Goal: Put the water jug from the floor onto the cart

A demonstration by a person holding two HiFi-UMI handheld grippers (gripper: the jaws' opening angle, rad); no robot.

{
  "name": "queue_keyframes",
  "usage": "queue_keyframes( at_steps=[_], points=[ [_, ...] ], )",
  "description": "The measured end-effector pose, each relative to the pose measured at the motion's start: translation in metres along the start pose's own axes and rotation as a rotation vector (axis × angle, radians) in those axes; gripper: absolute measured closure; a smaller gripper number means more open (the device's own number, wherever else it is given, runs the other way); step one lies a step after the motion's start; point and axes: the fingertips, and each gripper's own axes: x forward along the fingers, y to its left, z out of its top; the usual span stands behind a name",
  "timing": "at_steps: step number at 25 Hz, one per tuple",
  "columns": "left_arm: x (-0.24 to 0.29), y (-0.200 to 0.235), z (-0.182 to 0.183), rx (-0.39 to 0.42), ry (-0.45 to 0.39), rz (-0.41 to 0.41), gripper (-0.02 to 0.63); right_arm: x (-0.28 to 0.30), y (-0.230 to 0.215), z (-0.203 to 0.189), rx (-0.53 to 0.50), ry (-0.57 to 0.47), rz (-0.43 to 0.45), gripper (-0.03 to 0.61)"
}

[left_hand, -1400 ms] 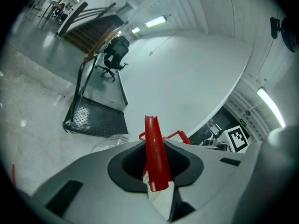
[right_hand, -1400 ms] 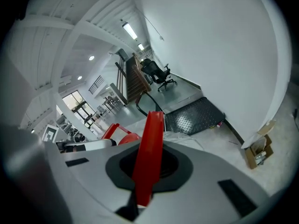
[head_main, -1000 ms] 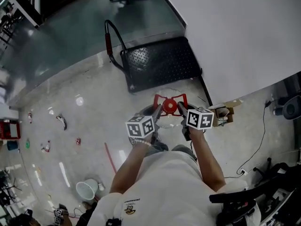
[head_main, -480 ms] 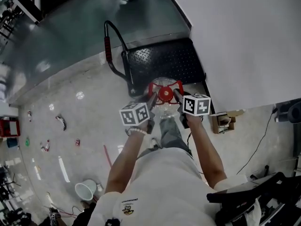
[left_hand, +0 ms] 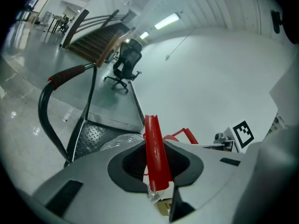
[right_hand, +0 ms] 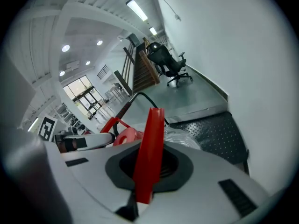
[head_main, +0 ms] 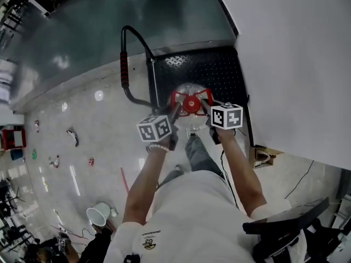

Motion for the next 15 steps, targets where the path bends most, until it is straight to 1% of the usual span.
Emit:
queue_keyframes(
  at_steps=[3,6,9,12,15],
  points=[
    [0.035,0.021,0.017,-0.048,0.020,0.014,0.537,0.032,-0.031,0.019,-0.032,0.074,-0.026,0.555],
    [0.075,0.042,0.027,-0.060,0.027,0.025,0.537,0.066,-0.058,0.035,-0.052,0.109,-0.031,0.555],
    [0.109,0.069,0.035,-0.083,0.025,0.057,0.537,0.103,-0.081,0.044,-0.025,0.140,-0.022,0.555],
    [0.144,0.104,0.039,-0.114,0.046,0.101,0.538,0.144,-0.103,0.050,0.031,0.174,-0.006,0.555],
    [0.178,0.136,0.042,-0.118,0.062,0.119,0.538,0.182,-0.124,0.053,0.043,0.207,-0.013,0.555]
  ],
)
